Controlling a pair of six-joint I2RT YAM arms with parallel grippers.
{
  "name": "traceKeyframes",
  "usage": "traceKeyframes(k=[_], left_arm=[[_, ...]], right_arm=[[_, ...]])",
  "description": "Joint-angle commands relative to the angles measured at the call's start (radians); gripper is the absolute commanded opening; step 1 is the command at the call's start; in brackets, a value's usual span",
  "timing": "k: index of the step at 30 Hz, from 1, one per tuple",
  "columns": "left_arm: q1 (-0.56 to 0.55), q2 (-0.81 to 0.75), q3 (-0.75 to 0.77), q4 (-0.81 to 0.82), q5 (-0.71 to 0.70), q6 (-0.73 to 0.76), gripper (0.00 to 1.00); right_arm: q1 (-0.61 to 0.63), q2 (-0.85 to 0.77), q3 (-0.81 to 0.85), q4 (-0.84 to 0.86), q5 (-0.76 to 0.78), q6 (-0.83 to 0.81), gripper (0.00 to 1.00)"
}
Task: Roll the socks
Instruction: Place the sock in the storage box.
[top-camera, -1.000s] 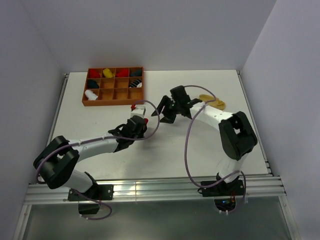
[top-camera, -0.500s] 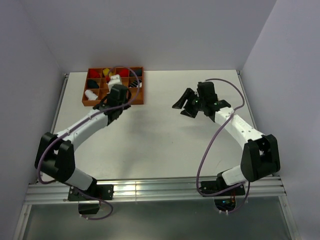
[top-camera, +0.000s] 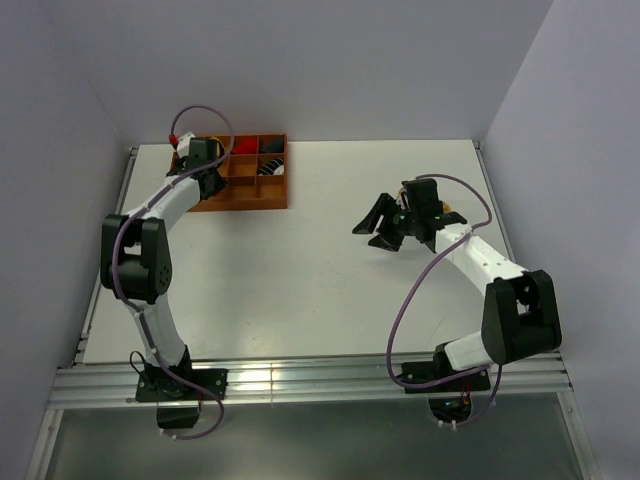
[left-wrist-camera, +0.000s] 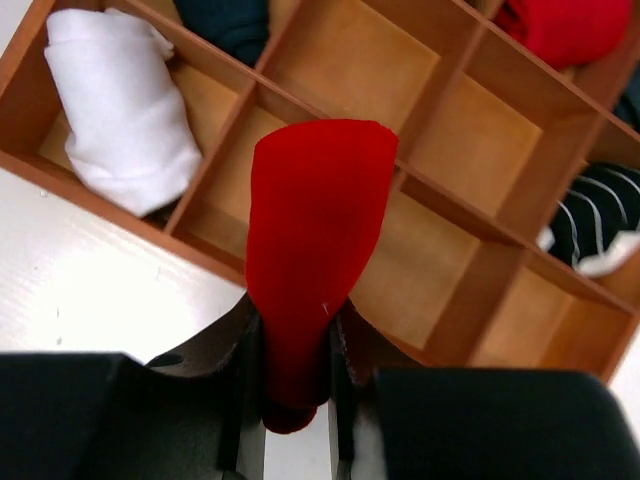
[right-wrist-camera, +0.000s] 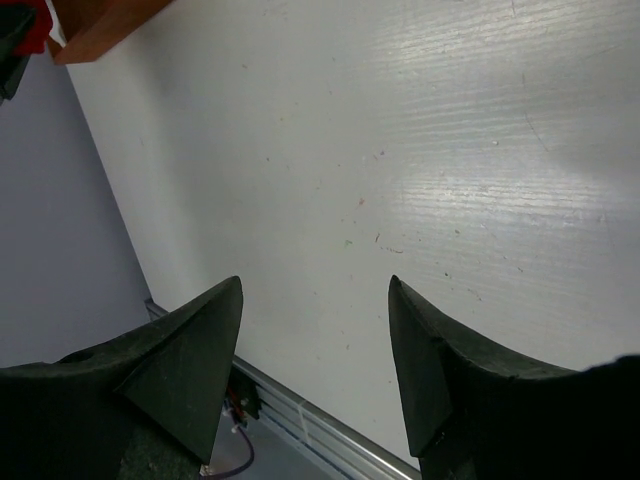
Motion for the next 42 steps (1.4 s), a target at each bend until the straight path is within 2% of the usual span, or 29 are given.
traceKeyframes(k=[1,9,12,16,22,25,28,29,30,35,42], left_arm=[[0.014,0.059,0.119,-0.016,0.051,-0.018,0.01],[0.043,0.207,0.194,-0.071,0.08,-0.052,0.01],[0.047,0.221,0.208,-0.112,0.06,-0.092,0.01],[0.049,0.204,0.162,-0.091,0.049,-0.143,0.01],[0.061,0.317,0.297,-0.2,0.04,-0.187,0.01],[0.063,0.342,0.3,-0.181,0.042,-0.192,0.06],[0.069,0.347,0.291,-0.177,0.066,-0.193,0.29],[0.07,0.347,0.286,-0.174,0.063,-0.193,0.41],[0.07,0.345,0.277,-0.171,0.063,-0.193,0.45],[0.086,0.351,0.277,-0.2,0.062,-0.197,0.51],[0.087,0.276,0.263,-0.206,0.031,-0.189,0.52]], right_arm=[[-0.015,0.018,-0.01,0.052,-0.045,-0.025,0.67],[-0.023,0.045,-0.026,0.066,-0.069,-0.02,0.66],[-0.026,0.047,-0.031,0.064,-0.07,-0.019,0.66],[-0.028,0.054,-0.037,0.082,-0.082,-0.008,0.66],[-0.032,0.064,-0.054,0.104,-0.104,-0.003,0.65],[-0.032,0.062,-0.06,0.107,-0.105,-0.008,0.65],[-0.034,0.067,-0.063,0.112,-0.119,-0.01,0.65],[-0.034,0.067,-0.065,0.116,-0.122,-0.008,0.65],[-0.035,0.07,-0.069,0.121,-0.125,-0.007,0.65],[-0.037,0.081,-0.08,0.139,-0.15,0.0,0.65],[-0.039,0.079,-0.08,0.147,-0.162,-0.005,0.65]])
